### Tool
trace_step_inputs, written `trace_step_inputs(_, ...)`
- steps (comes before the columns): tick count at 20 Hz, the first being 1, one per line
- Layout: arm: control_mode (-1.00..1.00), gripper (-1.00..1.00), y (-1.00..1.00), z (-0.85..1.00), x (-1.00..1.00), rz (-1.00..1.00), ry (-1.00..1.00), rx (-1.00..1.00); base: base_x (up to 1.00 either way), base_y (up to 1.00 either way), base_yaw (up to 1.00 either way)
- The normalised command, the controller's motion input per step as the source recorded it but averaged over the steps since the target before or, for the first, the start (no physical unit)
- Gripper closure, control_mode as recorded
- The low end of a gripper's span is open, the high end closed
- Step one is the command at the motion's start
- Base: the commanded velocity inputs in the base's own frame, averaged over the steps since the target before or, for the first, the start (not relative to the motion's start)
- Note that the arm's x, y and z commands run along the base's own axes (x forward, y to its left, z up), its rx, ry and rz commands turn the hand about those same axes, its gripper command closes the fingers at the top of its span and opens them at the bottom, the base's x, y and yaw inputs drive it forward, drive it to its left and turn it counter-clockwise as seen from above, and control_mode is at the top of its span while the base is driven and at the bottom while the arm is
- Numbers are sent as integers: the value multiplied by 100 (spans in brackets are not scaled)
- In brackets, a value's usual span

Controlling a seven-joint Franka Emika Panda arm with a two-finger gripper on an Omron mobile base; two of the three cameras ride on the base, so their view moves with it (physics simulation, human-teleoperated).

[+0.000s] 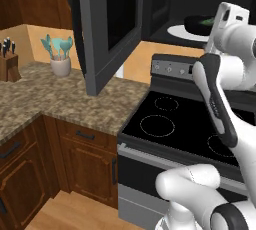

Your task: Pick the broccoli from the sink and place it in the bowl. Then pick the bowl and place it in the microwave. Then close the microwave door and press the start button.

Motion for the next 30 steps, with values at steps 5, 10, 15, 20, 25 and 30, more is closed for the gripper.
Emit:
trace_step_inputs(5,-100,-100,46,13,-100,0,14,0,0,0,0)
trace_step_inputs(10,-100,-100,60,-14,-100,0,-8,0,0,0,0)
trace_step_inputs(15,-100,-100,67,-60,-84,0,-4,0,0,0,0)
trace_step_inputs(20,-100,-100,61,-62,-69,0,-11,0,0,0,0)
trace_step_inputs(25,-100,-100,91,-33,-56,-1,-14,0,0,0,0)
trace_step_inputs(30,-100,-100,93,-37,-22,-4,-8,0,0,0,0)
